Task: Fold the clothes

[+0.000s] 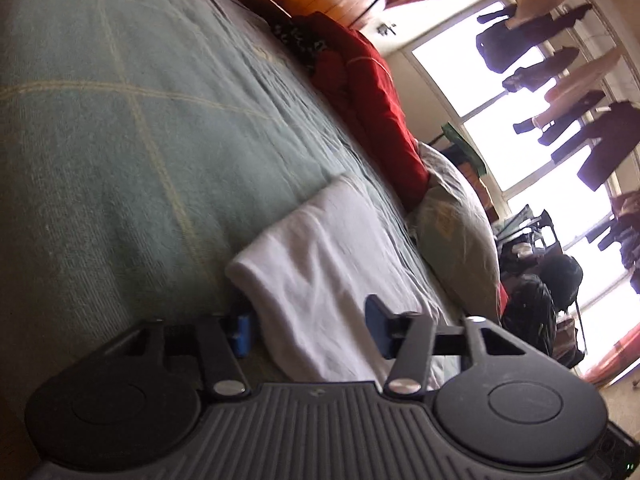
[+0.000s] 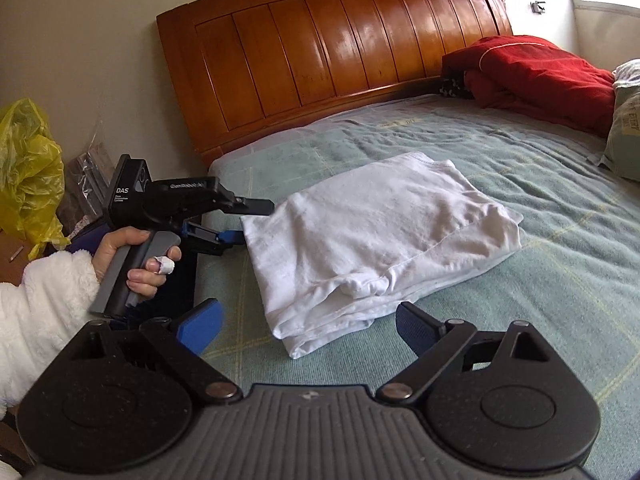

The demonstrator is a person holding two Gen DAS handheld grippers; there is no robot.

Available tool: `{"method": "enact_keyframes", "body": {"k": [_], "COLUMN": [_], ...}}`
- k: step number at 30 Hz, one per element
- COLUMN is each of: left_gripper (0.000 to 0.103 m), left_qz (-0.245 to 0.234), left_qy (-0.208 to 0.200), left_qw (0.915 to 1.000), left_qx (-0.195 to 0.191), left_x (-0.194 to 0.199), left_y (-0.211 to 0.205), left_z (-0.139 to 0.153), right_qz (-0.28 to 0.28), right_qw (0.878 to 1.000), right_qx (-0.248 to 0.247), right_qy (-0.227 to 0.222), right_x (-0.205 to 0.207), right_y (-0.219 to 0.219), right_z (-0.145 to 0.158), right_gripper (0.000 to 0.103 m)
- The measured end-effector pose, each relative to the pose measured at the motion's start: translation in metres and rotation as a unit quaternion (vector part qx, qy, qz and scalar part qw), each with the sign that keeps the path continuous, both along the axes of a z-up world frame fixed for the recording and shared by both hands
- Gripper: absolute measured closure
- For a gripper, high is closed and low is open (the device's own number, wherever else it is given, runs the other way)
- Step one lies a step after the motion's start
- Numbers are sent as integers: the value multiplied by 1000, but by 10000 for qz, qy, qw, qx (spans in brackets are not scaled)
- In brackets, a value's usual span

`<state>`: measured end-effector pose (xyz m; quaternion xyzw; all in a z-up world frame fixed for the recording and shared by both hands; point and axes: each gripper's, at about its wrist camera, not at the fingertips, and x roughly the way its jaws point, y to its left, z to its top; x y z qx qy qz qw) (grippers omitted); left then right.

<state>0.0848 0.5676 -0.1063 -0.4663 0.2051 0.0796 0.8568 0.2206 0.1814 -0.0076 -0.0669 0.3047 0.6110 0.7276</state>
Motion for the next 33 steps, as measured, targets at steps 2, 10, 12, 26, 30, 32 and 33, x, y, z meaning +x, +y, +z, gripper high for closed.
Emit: {"method": "enact_keyframes", "body": {"k": [2,10,12,26,30,32,33], "left_gripper": [83,97,97,44,35,33,33], "left_qz": [178,111,142,322,177,105,69], "left_qy": [89,520,636,1072,1084,1090,1093], "left_qw": [9998,9960,9948,9818,9817,9816,9815], "left_qx": [-66,720,783,1533,1554,1564,1569], "left_x": [1,20,22,29,52,64,70], "left_y": [6,10,14,0,-6,-9,-10], "left_z": [-2,32,36,61,62,63,63], "right_qz": [-3,-48,-38,-229,-413,-411,-413], "right_qw": [10000,10000,10000,9937,9950,9949,9946], "right_qx": [-8,0,-21,-437,-722,-723,-752], "right_qy": [-4,18,-1,-1007,-555,-579,-584], "right_x": [-1,4,4,76,106,104,100], "right_y": [0,-1,1,92,111,102,96], "right_z": [0,0,0,-8,-34,-35,-33], "right_gripper": [7,7,7,7,7,7,7]}}
